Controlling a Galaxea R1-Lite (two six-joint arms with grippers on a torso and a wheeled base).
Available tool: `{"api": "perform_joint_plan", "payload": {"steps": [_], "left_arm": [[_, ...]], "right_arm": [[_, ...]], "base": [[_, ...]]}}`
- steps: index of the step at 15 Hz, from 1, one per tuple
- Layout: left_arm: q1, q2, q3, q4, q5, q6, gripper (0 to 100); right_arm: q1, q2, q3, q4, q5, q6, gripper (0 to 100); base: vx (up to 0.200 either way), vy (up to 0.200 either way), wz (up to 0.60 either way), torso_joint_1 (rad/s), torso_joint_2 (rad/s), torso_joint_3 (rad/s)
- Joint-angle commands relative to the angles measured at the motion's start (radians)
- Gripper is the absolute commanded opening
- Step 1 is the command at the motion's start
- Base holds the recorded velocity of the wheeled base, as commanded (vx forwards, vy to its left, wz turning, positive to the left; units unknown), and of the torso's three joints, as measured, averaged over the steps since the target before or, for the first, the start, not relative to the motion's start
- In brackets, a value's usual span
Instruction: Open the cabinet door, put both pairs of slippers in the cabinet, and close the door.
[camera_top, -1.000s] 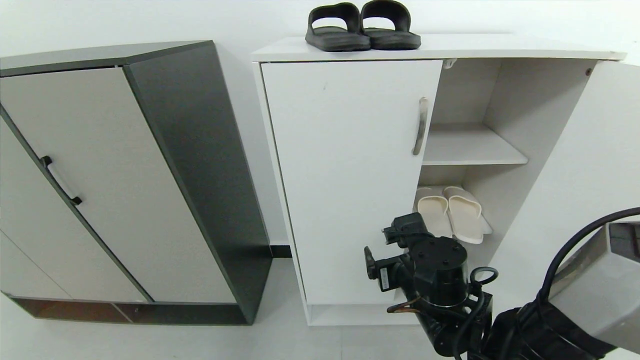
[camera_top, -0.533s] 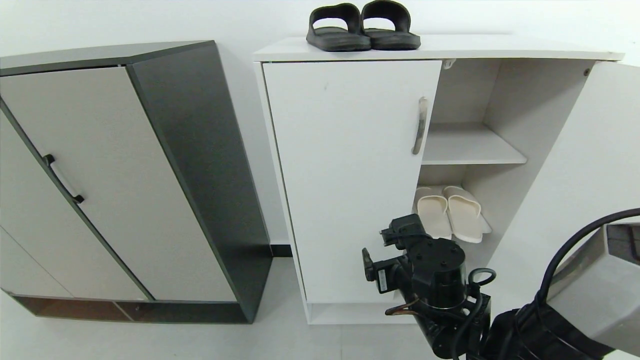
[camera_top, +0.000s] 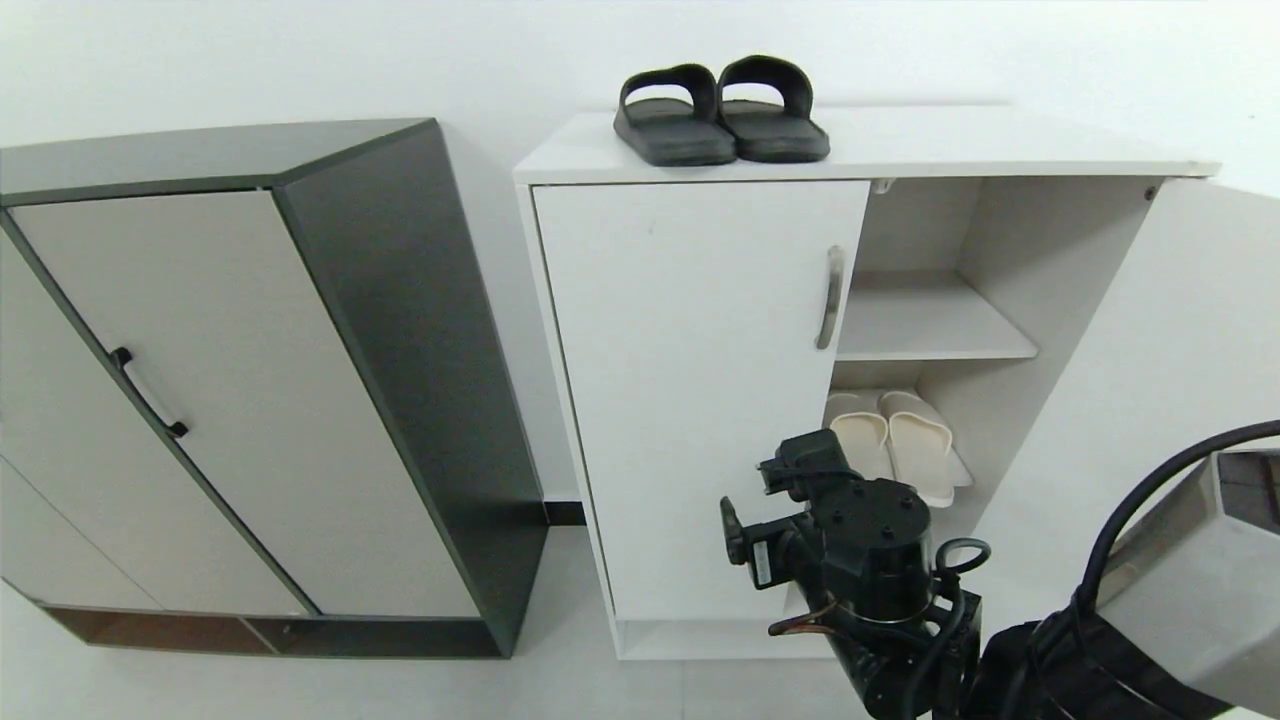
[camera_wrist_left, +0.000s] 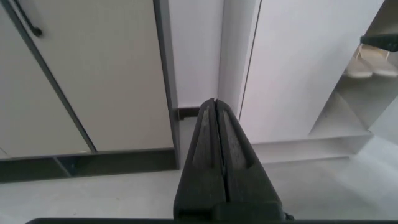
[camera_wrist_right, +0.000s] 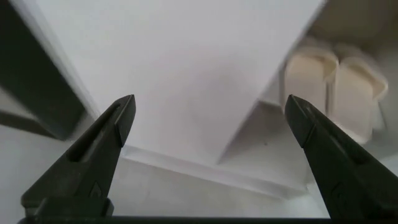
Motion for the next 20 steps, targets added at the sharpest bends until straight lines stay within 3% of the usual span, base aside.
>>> {"api": "perform_joint_plan", "payload": {"steps": [1, 20], "left_arm": [[0.000, 0.000, 0.000, 0.000, 0.000, 0.000, 0], [0.000, 0.000, 0.000, 0.000, 0.000, 0.000, 0]], "right_arm": [[-0.003, 0.002, 0.000, 0.002, -0.001, 0.000, 100], [-0.001, -0.001, 0.002, 0.000, -0.001, -0.001, 100]], "base": [[0.000, 0.000, 0.00, 0.085, -0.51, -0.344], [0.000, 0.000, 0.00, 0.170, -0.49, -0.321]]}}
